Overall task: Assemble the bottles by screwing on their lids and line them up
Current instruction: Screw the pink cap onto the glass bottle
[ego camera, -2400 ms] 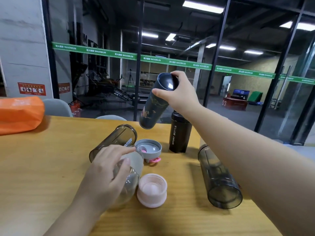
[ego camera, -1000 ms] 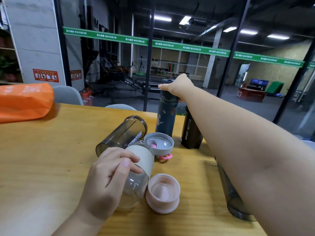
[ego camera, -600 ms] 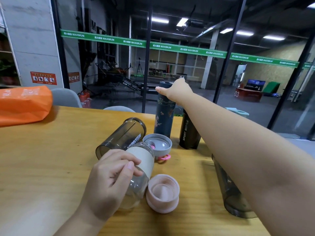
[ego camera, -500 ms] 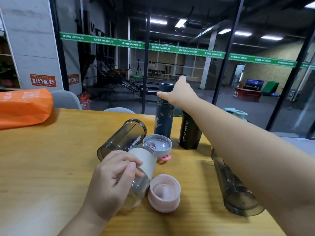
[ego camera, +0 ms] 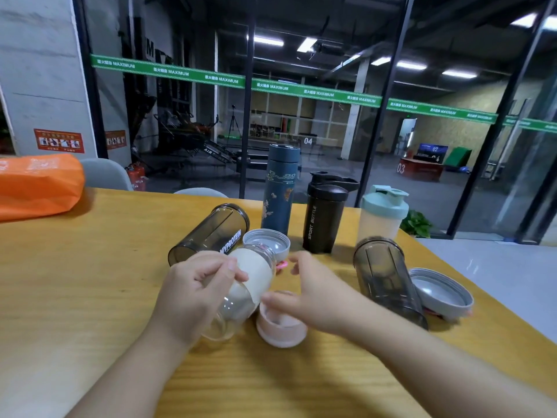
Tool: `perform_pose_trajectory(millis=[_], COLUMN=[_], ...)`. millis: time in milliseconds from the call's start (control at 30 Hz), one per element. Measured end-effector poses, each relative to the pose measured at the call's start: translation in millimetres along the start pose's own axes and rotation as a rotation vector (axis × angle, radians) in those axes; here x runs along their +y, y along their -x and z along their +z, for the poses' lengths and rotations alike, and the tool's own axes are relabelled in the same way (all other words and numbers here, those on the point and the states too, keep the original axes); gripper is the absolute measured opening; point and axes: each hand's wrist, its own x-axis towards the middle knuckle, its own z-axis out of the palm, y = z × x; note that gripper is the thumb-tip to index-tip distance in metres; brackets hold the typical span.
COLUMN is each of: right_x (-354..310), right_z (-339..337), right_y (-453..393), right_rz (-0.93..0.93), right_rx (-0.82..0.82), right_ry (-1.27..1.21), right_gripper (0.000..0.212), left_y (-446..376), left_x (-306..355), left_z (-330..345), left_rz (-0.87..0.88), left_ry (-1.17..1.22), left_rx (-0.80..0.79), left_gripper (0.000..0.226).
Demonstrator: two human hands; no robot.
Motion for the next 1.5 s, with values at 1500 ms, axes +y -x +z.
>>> perform_pose_trajectory(millis=[1500], right_x=[51.0], right_z=[-29.5], right_y=[32.3], right_rz=[-0.204], right_rx=[0.564], right_ry=[-0.389], right_gripper=[0.064], left_y=[-5.3], left_x=[16.0], left_z=[-18.8], left_rz=[-0.116], left_ry=[-0.624], left_rx=[-0.376], left_gripper=[0.068])
